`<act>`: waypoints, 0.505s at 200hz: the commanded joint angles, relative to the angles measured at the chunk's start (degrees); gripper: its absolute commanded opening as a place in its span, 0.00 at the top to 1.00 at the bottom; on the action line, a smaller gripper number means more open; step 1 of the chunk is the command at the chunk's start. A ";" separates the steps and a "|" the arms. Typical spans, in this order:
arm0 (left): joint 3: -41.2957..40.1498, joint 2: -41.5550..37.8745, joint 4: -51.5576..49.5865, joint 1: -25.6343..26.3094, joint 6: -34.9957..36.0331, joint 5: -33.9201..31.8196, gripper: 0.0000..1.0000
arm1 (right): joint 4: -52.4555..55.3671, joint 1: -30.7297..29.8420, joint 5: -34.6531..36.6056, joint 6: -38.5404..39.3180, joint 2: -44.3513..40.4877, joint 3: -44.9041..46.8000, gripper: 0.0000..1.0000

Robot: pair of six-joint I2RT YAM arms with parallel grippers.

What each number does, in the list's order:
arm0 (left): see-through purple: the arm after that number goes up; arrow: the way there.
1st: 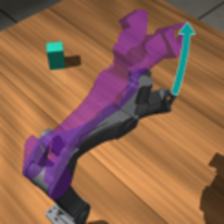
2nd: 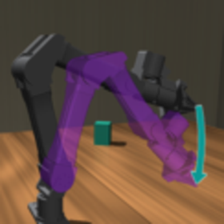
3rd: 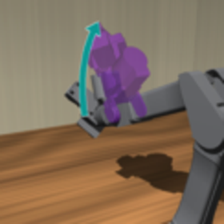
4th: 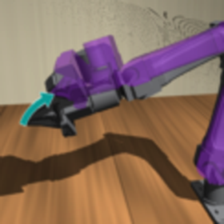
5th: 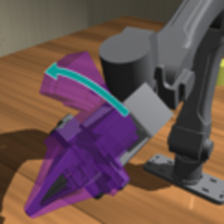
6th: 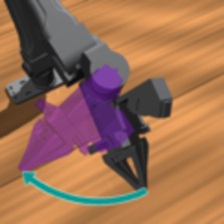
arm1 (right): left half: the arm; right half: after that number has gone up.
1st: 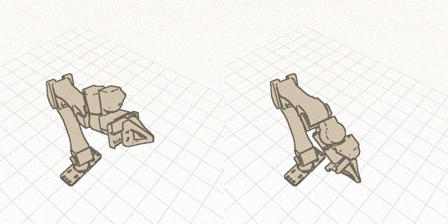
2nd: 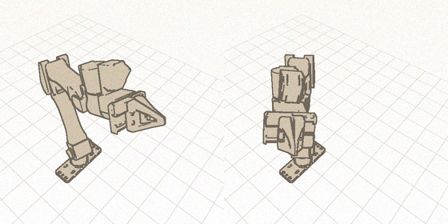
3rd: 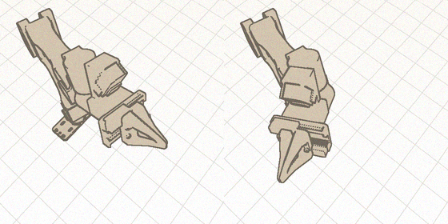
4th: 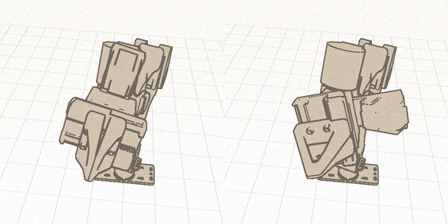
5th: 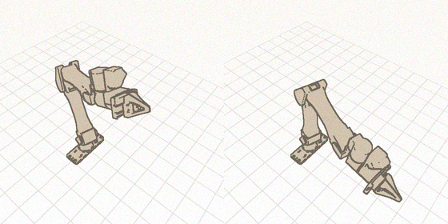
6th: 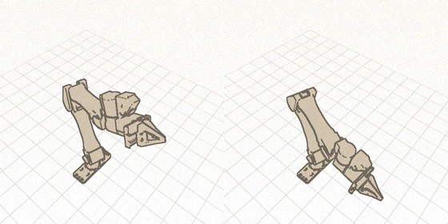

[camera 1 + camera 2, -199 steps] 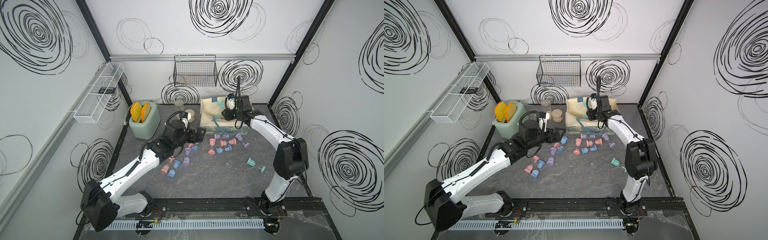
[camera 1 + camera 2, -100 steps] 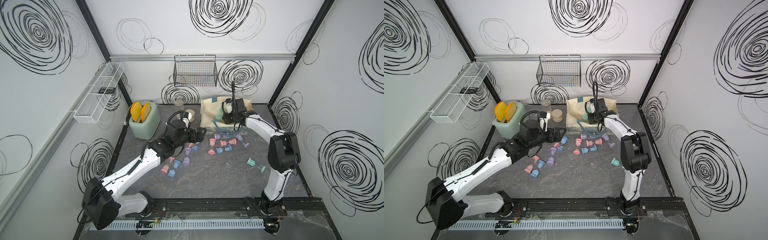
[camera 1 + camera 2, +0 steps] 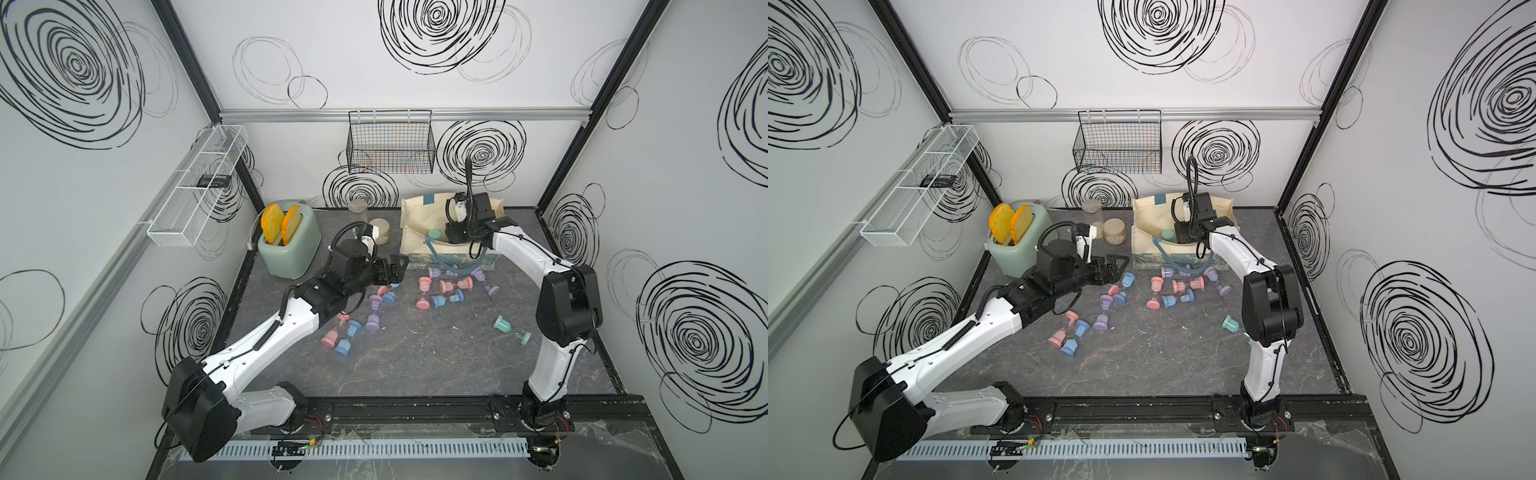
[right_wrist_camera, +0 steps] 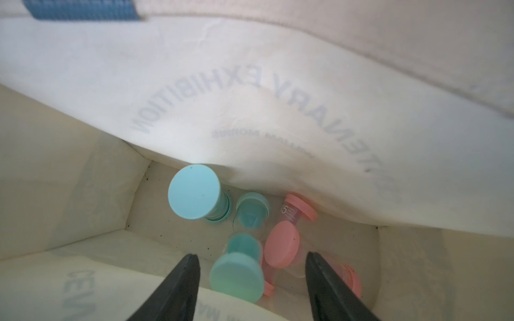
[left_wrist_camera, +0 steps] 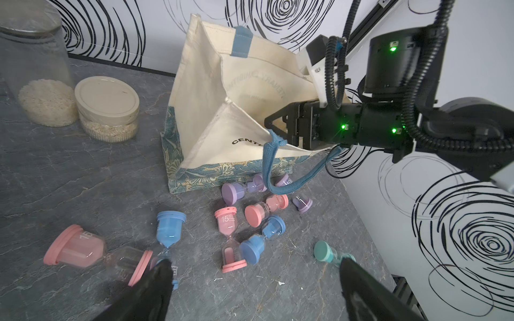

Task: Put the hourglass into the canvas bag
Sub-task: Place the hourglass in the canvas bag.

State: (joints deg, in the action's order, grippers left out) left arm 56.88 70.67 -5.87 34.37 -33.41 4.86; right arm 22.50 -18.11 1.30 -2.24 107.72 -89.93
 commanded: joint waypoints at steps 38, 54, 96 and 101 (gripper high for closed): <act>-0.90 -3.52 1.56 -1.14 0.27 -0.38 0.04 | -4.62 -1.13 -6.17 -0.94 -12.09 4.52 0.27; -1.37 -5.14 0.75 -1.52 0.49 -0.70 0.04 | -6.52 -1.85 -6.85 -1.81 -15.56 6.98 0.25; -2.75 -9.76 -3.72 -3.45 1.53 -1.52 0.04 | -5.37 -4.74 -6.23 -4.02 -21.73 10.31 0.21; -3.12 -10.57 -4.27 -3.64 1.74 -1.89 0.04 | -5.21 -5.39 -5.77 -4.33 -22.57 10.82 0.21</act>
State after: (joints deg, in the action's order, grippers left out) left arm 55.20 63.20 -7.90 31.83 -32.97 4.49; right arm 17.37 -21.47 -4.45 -4.82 88.16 -80.88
